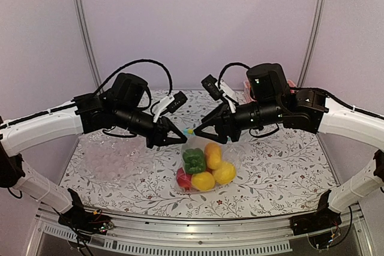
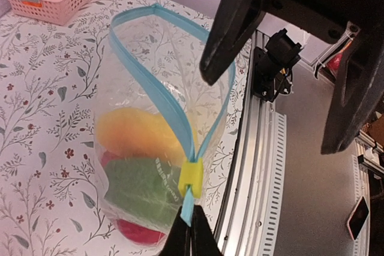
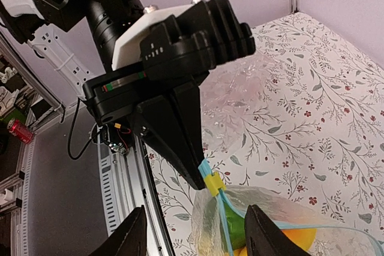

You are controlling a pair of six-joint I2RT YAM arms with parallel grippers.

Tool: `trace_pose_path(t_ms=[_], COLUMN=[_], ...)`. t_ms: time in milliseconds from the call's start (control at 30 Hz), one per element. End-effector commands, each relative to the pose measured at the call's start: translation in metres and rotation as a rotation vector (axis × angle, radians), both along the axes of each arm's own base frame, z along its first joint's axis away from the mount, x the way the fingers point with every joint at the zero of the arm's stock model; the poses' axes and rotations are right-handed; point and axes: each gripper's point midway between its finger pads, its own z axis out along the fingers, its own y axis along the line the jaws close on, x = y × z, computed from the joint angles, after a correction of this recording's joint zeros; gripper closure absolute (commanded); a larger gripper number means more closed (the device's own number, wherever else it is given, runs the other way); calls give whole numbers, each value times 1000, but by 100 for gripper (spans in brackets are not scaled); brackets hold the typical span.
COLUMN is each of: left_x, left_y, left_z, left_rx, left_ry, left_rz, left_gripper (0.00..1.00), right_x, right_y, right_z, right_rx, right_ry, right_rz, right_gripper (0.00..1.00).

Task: Place the food in the zip-top bag and seal the zipper
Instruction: Hold the zipper food storage bag at the center of the board.

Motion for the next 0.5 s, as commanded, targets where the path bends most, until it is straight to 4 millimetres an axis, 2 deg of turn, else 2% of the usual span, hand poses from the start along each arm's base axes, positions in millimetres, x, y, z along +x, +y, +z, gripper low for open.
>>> trace_pose_path(t_ms=[0, 167, 467], left_x=[-10, -10, -10], left_y=[0, 0, 1], left_z=[7, 8, 8], left_rx=[-24, -25, -22], left_ry=[-15, -14, -14], left_rz=[-43, -45, -47], left_gripper=[100, 100, 100], right_x=[0, 9, 10], right_y=[8, 13, 26], right_z=[9, 4, -10], right_rx=[21, 21, -3], right_ry=[0, 30, 75], right_rz=[100, 142, 218], right_gripper=[45, 46, 52])
